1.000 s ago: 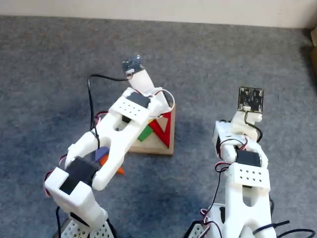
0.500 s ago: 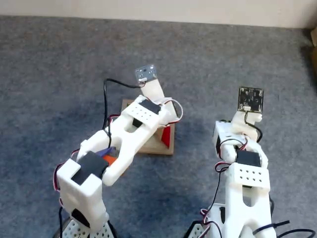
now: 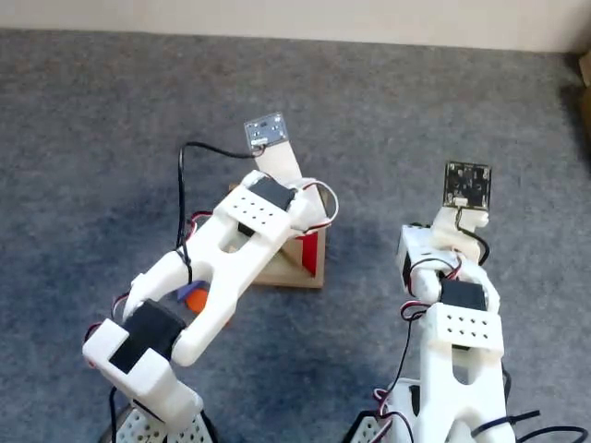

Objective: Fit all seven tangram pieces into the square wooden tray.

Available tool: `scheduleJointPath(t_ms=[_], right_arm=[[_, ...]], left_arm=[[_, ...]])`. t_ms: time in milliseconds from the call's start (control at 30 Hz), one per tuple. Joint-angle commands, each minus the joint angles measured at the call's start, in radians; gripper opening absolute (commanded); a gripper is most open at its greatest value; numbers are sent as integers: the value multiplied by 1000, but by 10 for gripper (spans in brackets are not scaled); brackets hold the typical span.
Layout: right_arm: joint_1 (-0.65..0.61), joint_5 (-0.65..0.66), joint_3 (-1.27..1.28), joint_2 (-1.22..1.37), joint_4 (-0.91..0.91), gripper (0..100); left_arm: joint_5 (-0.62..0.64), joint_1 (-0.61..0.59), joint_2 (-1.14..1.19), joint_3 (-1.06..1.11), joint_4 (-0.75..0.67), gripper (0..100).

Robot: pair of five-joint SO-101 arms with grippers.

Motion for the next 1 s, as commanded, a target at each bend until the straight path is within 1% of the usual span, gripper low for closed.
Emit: scheduleJointPath(t_ms=[0,67,200,300,467,567,767,933,967], right_arm=[[4,-12,-10,-39,-22,56],[4,-12,-10,-39,-22,56],[4,-12,-10,-39,-22,56],[4,-12,-8,-39,-22,56],[4,-12,-8,-39,-22,56],[4,-12,-8,-39,-22,56],[4,-12,-8,-39,-22,56],[4,-12,-8,-39,-22,56],[4,-12,-8,-39,-22,56]], left_arm=[[0,-22,-53,-1,3,6],[-2,-21,-42,24,0,6],[-6,-19,19,50,-64,6],[-6,-24,41,61,-61,6],[0,-10,-25,67,48,6],[0,-5,-67,68,75,6],[0,-24,-111,68,86,6],[0,-39,-177,67,178,6],[0,-58,-193,65,195,6]])
